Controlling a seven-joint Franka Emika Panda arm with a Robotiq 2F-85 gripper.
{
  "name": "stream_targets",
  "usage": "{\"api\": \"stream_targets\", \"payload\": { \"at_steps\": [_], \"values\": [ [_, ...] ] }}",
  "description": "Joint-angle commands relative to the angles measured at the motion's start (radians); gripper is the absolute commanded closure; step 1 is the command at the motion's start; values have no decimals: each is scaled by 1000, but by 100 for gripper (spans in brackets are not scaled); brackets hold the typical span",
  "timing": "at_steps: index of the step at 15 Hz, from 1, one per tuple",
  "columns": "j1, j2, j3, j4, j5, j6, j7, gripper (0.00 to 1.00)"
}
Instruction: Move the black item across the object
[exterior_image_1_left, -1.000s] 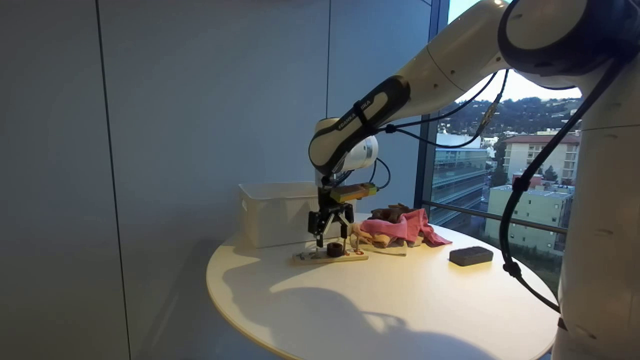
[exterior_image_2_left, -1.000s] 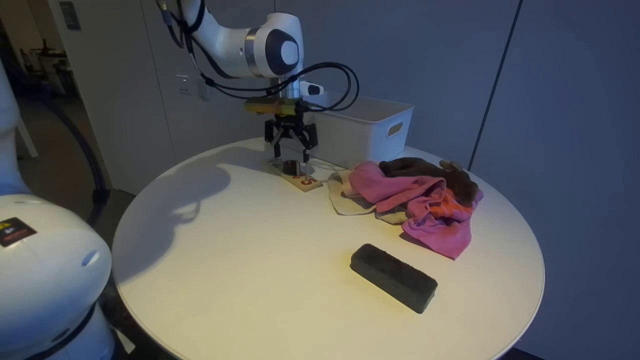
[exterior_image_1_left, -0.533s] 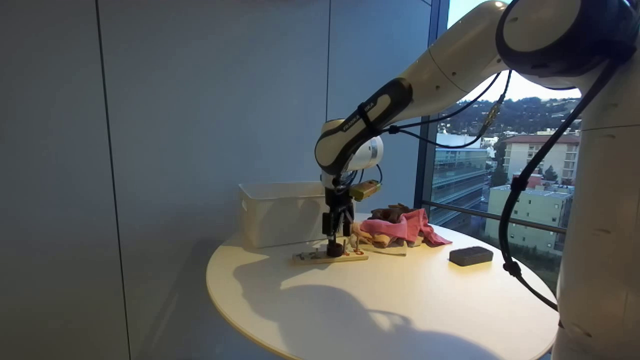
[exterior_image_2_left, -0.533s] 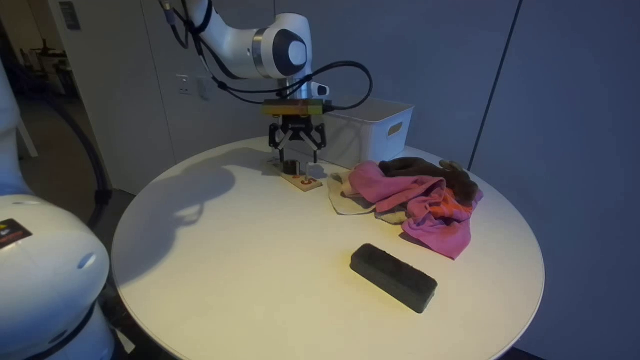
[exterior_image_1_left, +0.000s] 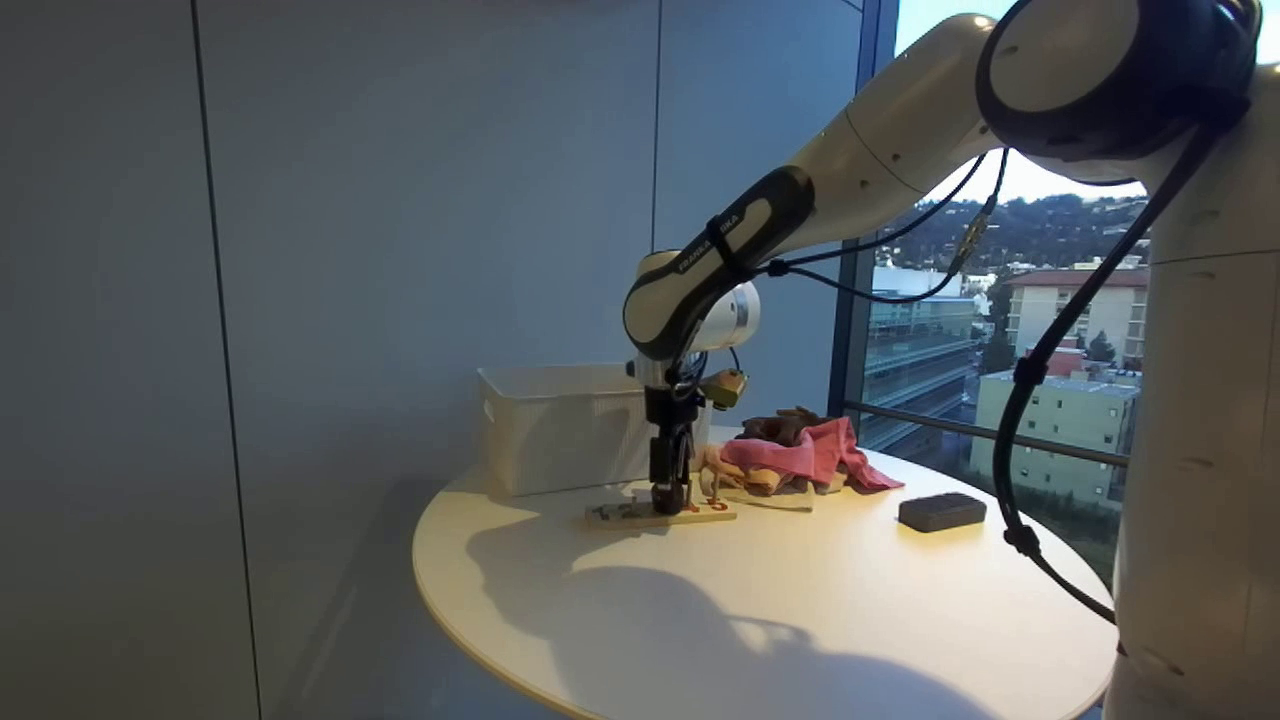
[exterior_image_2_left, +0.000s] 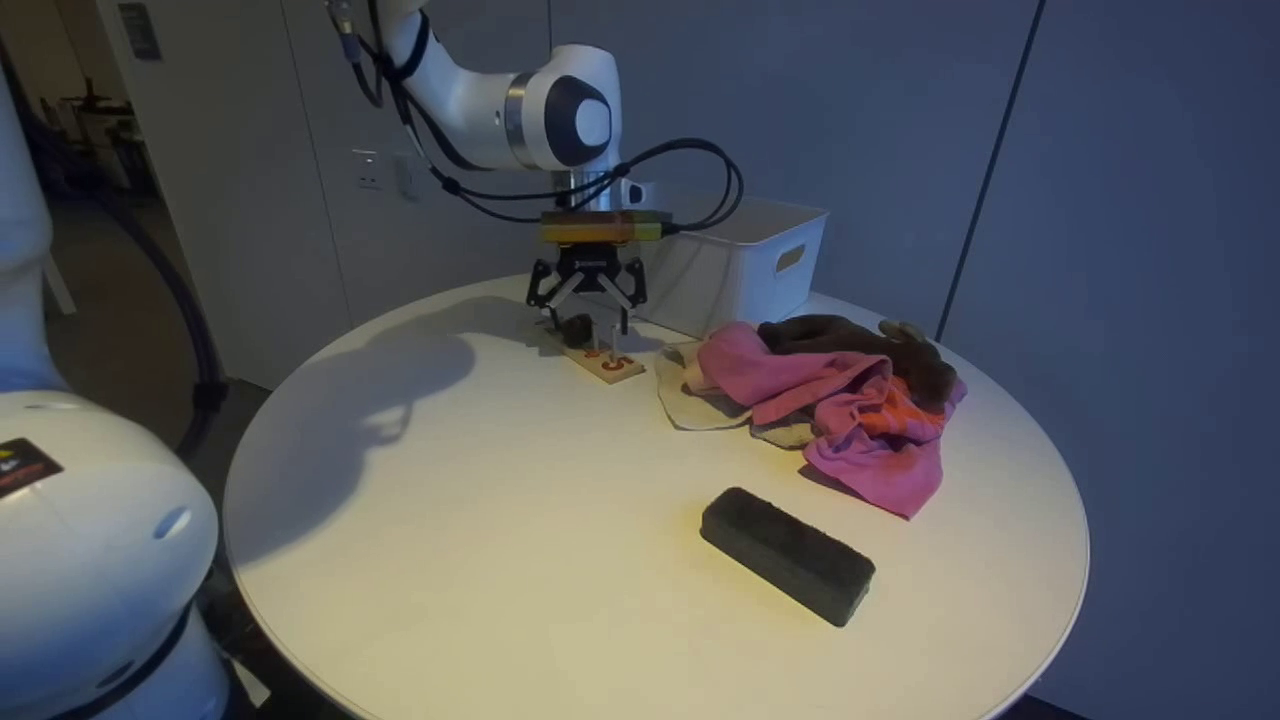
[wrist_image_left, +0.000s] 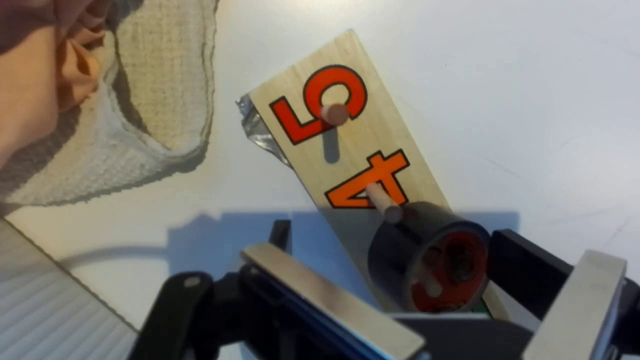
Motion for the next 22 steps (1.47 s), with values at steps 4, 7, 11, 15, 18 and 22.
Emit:
{"api": "stream_targets", "payload": {
  "at_steps": [4,7,11,15,18,22],
  "values": [
    [-4,13,16,-5,32,55,-83,0],
    [-3,-9,15,-11,31,76,-70,0],
    [0,-17,15,6,52,50,-46,32],
    [3,-14,14,19,69,21,-23,64],
    [5,-21,14,22,67,8,10,86],
    [10,-42,17,1,44,27,56,96]
  ]
}}
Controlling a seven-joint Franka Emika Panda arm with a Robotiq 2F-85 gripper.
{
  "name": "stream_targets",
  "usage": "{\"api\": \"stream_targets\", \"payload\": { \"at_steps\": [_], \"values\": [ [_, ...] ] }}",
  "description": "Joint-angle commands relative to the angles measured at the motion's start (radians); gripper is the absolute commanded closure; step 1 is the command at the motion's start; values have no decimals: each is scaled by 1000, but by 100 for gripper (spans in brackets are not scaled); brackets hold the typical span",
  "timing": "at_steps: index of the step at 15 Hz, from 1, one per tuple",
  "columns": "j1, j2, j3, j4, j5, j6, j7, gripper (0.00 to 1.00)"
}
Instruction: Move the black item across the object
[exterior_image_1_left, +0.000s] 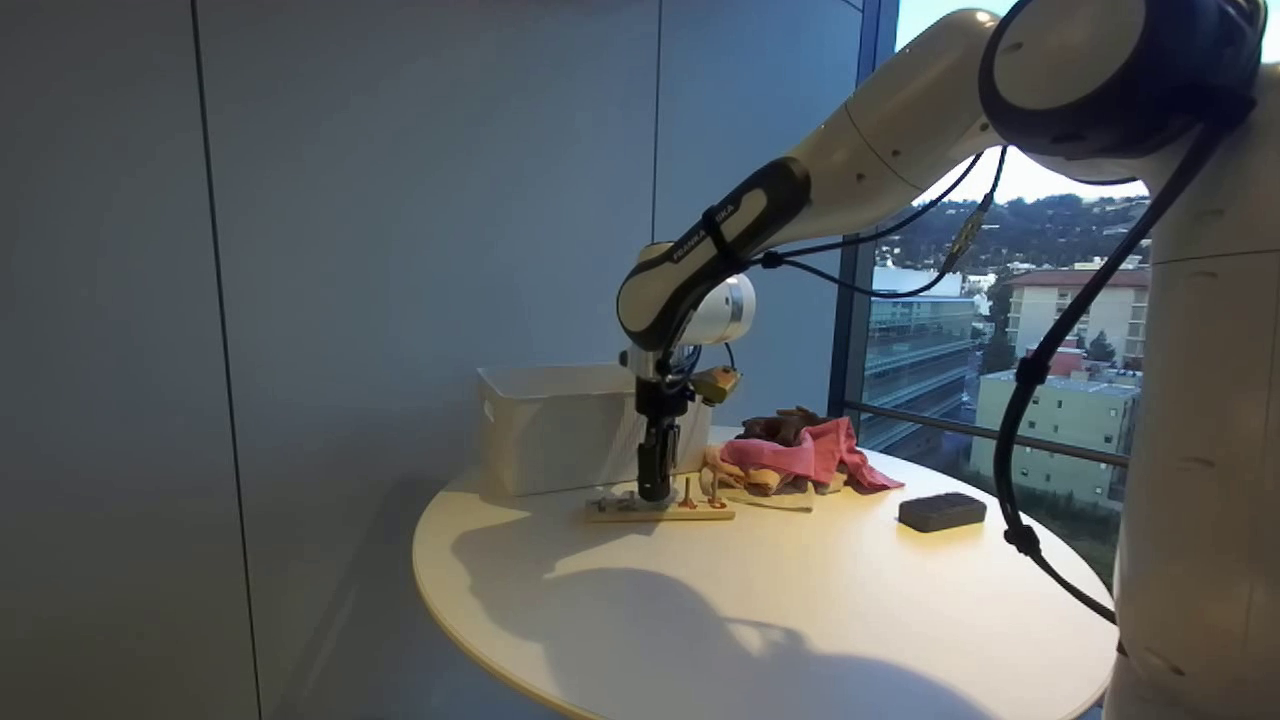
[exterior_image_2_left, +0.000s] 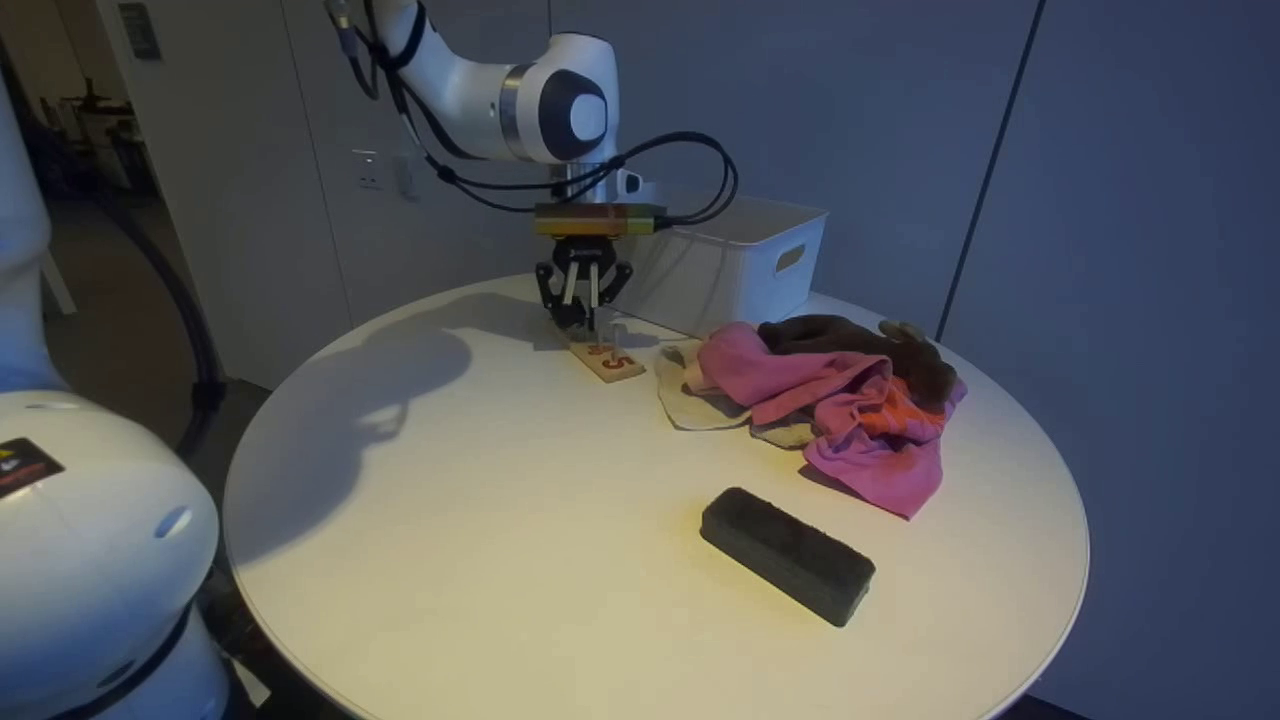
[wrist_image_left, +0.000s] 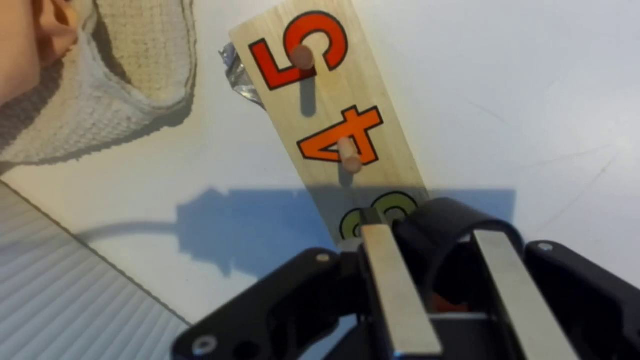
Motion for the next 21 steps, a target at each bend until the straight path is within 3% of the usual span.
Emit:
{"api": "stream_targets", "payload": {
  "at_steps": [1,7,8,9,17,21],
  "values": [
    [9,-41,7,-18,-19,2,52,92],
    [16,-77,10,-43,-21,21,93,91],
    [18,-82,10,-47,-36,22,115,73],
    [19,-82,10,-45,-34,15,132,62],
    [23,-77,11,-31,-70,-38,256,2],
    [27,-53,12,-13,-73,-62,262,0]
  ]
}}
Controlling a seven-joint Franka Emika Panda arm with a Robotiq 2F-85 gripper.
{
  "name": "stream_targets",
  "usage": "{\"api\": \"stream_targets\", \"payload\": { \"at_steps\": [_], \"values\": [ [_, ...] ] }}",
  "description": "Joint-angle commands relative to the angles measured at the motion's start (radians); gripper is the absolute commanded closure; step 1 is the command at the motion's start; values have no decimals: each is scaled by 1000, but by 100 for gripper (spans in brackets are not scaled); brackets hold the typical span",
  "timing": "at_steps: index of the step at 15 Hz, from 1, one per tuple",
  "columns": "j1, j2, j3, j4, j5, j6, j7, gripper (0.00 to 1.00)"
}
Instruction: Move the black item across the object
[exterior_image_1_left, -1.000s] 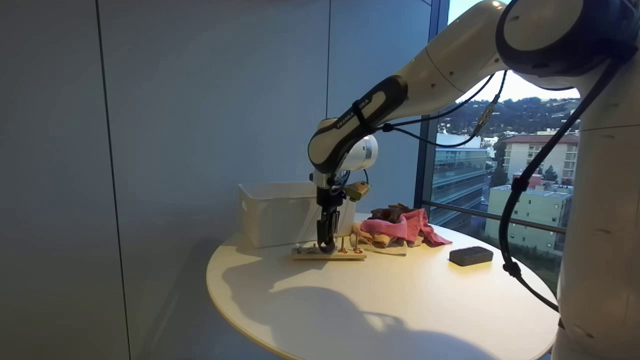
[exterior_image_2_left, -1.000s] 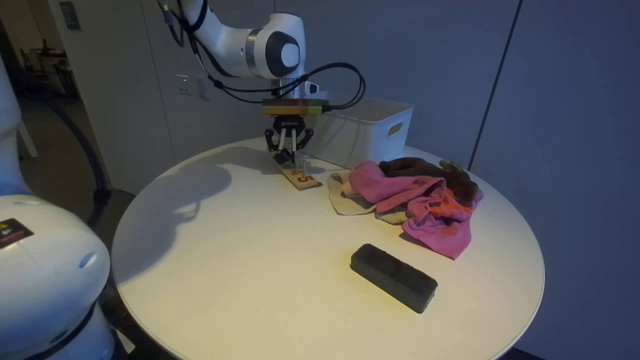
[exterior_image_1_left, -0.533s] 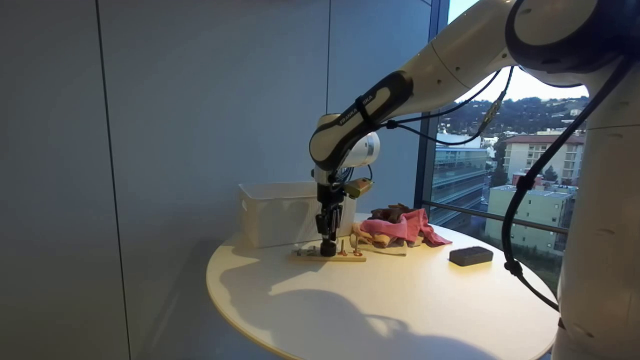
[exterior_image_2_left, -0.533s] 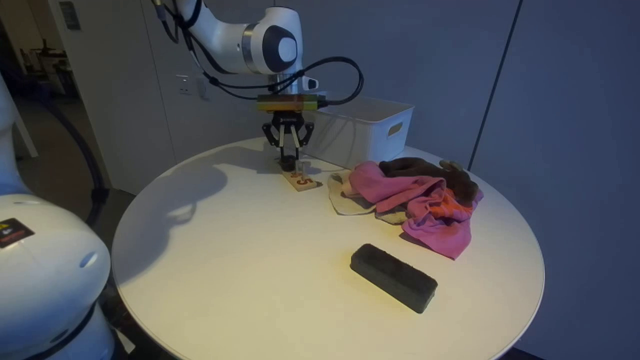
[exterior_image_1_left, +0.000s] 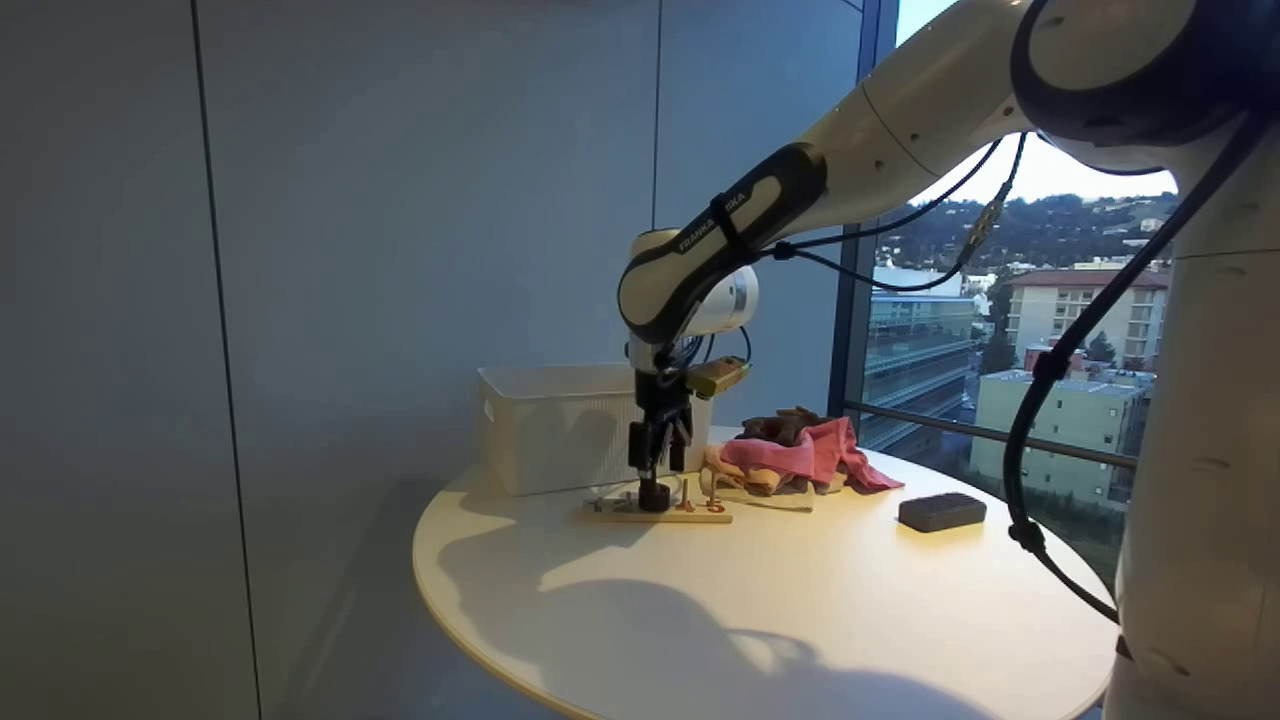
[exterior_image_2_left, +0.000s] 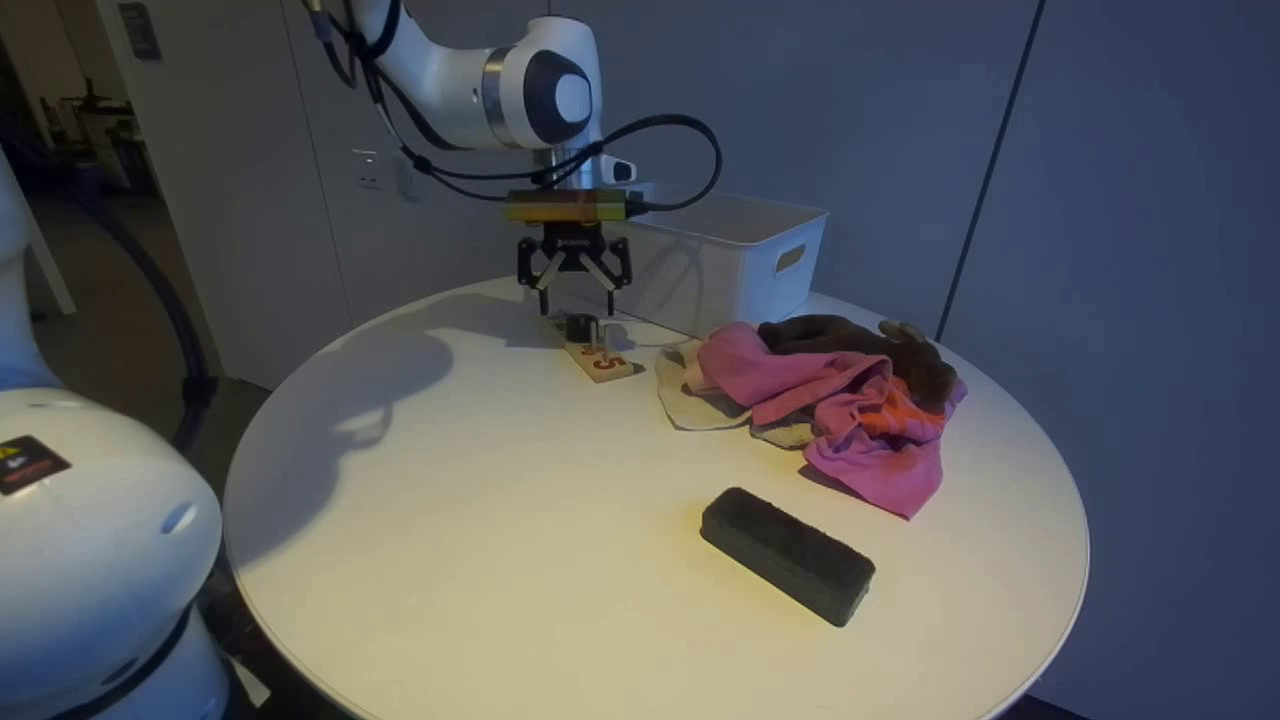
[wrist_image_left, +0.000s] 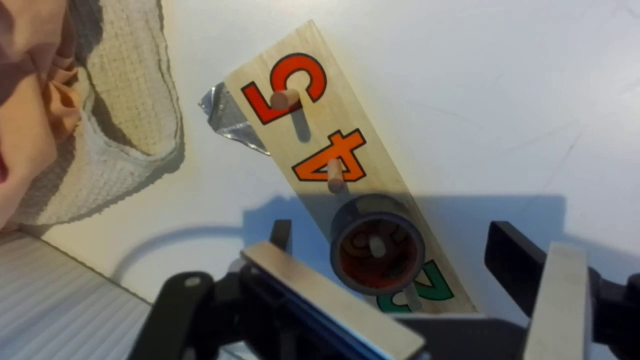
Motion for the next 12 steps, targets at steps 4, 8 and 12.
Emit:
{"api": "stream_targets", "payload": {
  "at_steps": [4,8,12],
  "values": [
    [12,29,6,19,-7,-22,15,0],
    [13,48,7,18,-12,12,2,0],
    [12,60,7,16,-18,51,-10,32]
  ]
}}
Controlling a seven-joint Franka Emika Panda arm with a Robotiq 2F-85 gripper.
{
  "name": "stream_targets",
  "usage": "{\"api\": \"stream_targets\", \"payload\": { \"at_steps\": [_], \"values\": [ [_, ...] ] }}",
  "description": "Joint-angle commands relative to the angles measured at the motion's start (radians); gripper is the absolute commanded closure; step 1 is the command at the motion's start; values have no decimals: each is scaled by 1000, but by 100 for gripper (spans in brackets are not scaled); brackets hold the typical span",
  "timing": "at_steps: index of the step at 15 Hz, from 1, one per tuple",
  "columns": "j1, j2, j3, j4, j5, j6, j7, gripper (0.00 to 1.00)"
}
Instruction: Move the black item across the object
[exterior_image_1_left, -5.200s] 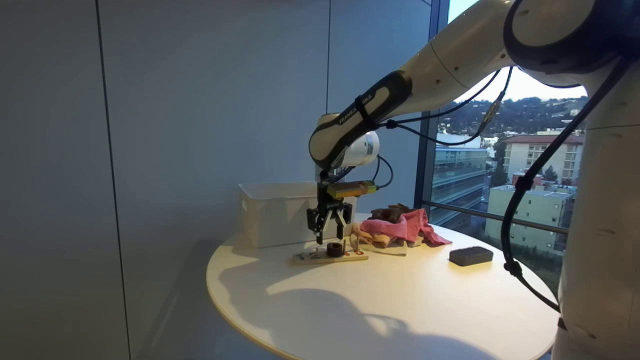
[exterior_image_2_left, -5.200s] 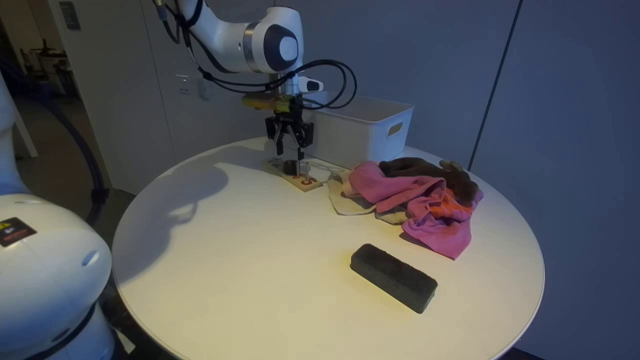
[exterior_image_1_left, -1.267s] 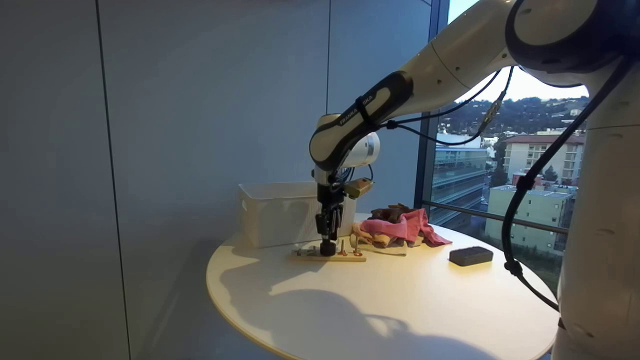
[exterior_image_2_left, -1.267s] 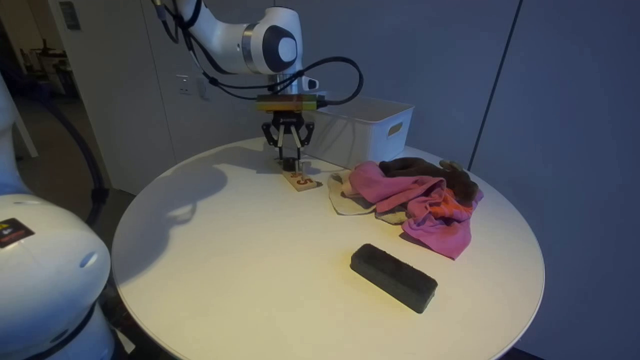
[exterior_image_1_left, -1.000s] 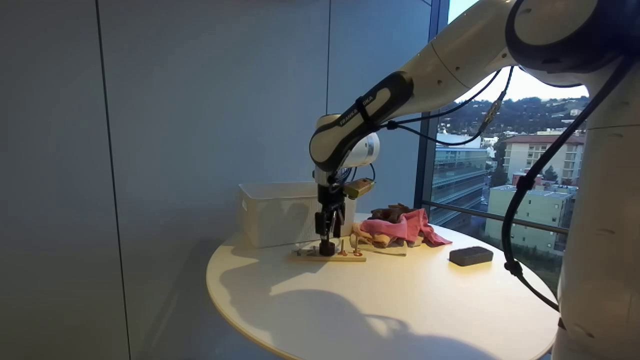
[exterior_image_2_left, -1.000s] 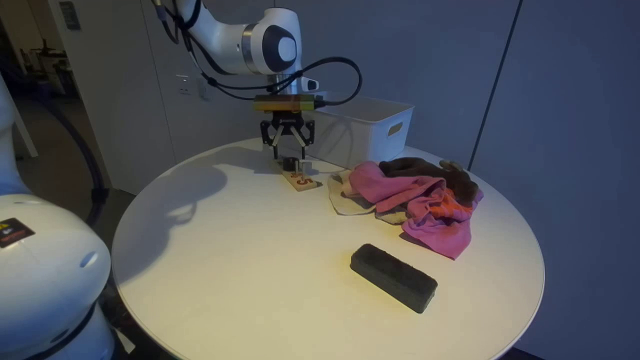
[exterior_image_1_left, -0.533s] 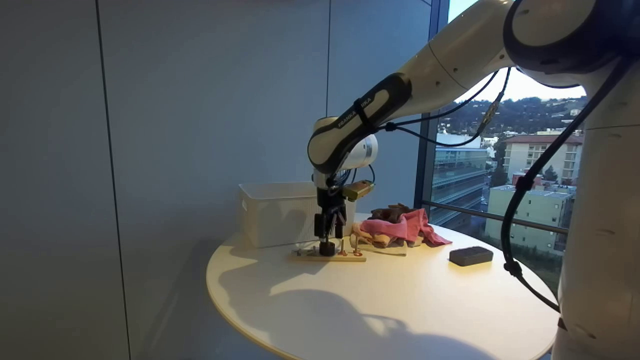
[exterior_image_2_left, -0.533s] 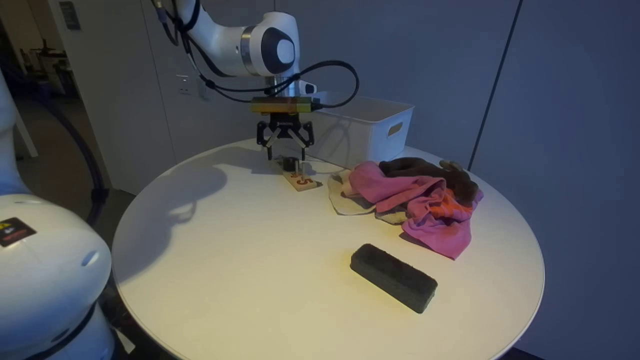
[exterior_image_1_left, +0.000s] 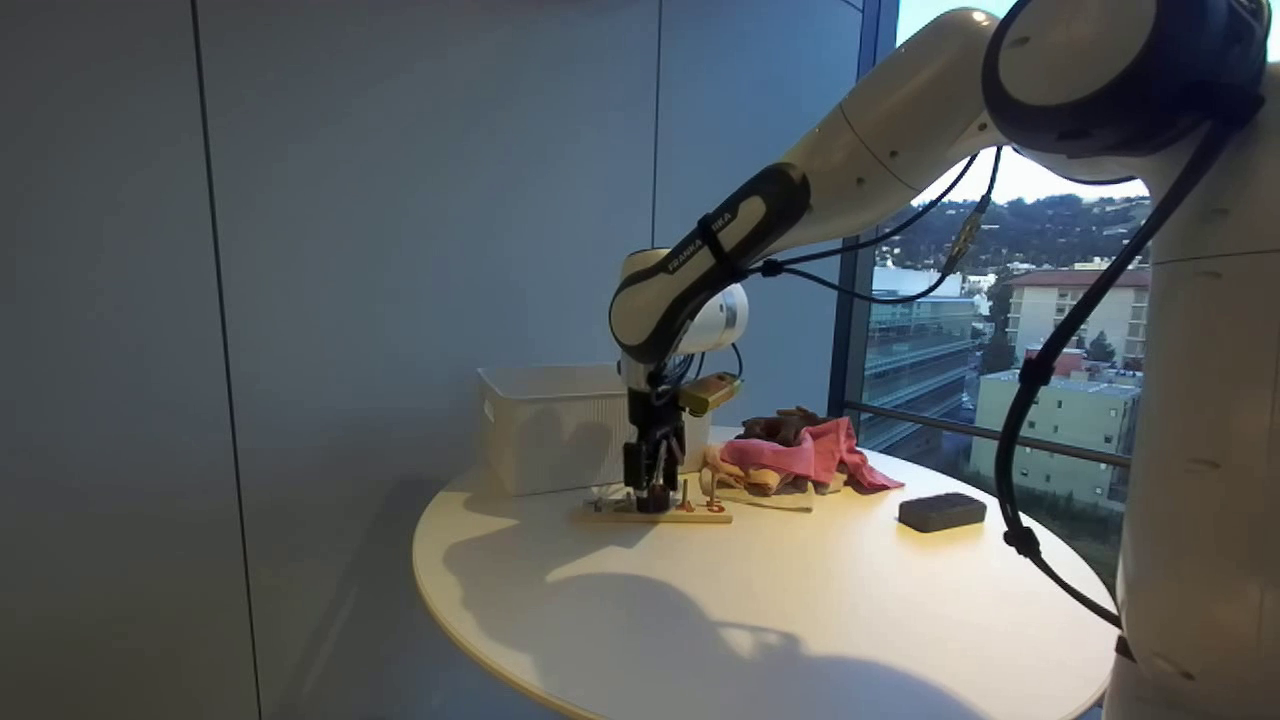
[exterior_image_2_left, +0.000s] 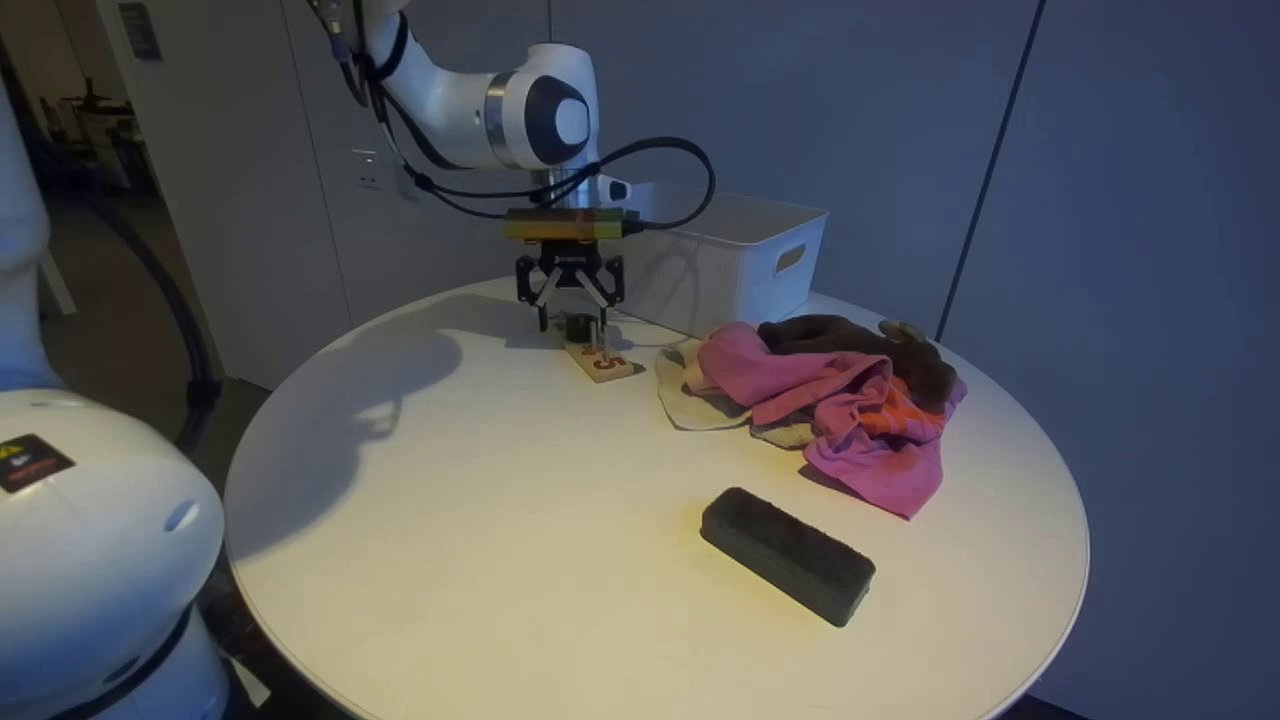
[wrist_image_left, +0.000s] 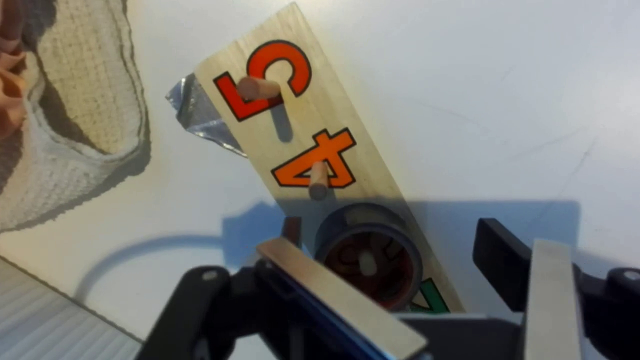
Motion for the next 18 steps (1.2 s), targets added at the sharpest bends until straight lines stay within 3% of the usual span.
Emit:
{"api": "stream_targets", "payload": {
  "at_steps": [1,5,6,18],
  "values": [
    [1,12,4,14,-17,33,-6,42],
    [1,16,4,19,-14,33,-2,72],
    [0,16,4,22,-12,24,-1,74],
    [2,-119,0,-17,-57,17,104,74]
  ]
}}
